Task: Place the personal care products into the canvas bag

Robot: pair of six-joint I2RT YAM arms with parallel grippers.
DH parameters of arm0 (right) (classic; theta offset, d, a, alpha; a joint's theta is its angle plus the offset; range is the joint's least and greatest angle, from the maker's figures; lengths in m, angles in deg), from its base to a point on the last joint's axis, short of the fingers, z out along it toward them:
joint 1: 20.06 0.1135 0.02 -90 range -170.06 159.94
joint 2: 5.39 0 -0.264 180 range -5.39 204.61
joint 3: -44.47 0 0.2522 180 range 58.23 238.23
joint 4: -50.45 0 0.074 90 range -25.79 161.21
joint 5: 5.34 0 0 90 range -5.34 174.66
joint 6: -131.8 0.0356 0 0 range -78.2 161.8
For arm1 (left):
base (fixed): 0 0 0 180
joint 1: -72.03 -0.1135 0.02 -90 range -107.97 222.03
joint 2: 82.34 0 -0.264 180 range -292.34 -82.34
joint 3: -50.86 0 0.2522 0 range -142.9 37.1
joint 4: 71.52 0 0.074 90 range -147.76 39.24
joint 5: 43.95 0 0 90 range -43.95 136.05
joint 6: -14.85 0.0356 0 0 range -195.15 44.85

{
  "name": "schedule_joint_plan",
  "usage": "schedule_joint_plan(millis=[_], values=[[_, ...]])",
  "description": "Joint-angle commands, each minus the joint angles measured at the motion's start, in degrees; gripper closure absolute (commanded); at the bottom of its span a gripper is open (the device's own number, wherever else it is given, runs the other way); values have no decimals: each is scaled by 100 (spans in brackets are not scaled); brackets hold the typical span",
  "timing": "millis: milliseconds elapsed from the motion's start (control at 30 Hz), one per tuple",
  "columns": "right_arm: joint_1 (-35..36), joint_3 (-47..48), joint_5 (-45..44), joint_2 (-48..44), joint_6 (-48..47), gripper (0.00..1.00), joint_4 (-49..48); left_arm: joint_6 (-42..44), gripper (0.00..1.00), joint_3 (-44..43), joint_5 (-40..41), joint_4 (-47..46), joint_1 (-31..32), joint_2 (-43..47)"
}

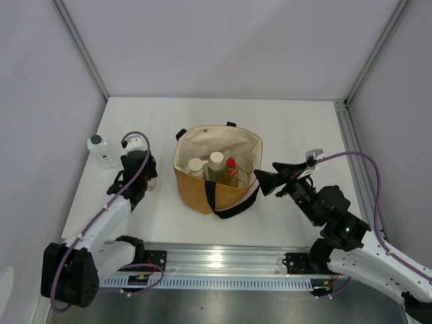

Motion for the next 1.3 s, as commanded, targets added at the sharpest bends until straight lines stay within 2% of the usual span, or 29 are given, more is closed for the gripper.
schedule_joint_plan(millis=[0,133,467,733,867,933,1033,1267], values=[[32,-6,-110,-35,-32,17,-80,-409,99,-937,401,765,56,396],[32,-15,-119,-35,-24,17,-80,-295,99,-1430,418,1240,179,406],[32,-33,-128,123,-24,17,-133,-321,100,-1465,524,1337,293,546],[32,-33,-101,88,-6,17,-133,-260,100,-1632,664,1328,750,827],[32,-33,-84,88,3,17,-133,-566,100,-1326,691,1083,1048,1134],[32,-33,-93,97,-6,17,-133,-768,99,-773,586,776,1251,1249],[32,-50,-128,123,-6,17,-151,-901,100,-455,567,432,1462,1258],[32,-50,-110,184,-6,17,-159,-682,100,-226,1086,-16,1883,1442]])
